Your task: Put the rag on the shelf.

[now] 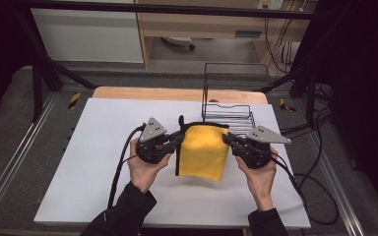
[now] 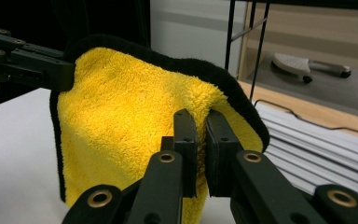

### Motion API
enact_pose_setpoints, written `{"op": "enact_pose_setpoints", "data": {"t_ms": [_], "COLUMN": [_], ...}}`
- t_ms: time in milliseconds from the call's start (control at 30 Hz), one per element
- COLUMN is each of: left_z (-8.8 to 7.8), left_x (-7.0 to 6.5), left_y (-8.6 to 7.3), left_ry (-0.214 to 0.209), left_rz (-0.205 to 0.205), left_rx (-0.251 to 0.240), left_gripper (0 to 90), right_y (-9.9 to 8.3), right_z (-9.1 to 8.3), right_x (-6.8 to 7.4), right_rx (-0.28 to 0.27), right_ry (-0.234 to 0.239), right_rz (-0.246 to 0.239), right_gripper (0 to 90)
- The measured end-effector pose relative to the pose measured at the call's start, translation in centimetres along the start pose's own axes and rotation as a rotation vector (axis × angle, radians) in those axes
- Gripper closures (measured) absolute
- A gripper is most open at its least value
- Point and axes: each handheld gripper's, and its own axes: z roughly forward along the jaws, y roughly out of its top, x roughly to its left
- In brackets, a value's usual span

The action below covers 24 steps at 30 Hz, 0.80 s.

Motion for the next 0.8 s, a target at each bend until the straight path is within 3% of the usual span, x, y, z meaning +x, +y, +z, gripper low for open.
{"op": "enact_pose_setpoints", "data": {"t_ms": [467,800], "left_z": [-0.2,0.1], "left_x": [0.0,-0.3], "left_y": [2.5,4.2], "left_ry": [0.004,0.013], "left_rz": [0.03,0.027], "left_rx": [-0.087,-0.182], "left_gripper": [82.2,82.2], "right_y": [2.5,3.8], "right_z": [-1.3,-2.0], "right_x": [-0.1,-0.3], "right_rx": [-0.107,-0.19], "right_ry": [-0.037,-0.06], "right_rz": [-0.016,-0.024], "right_gripper": [84.7,84.7]}}
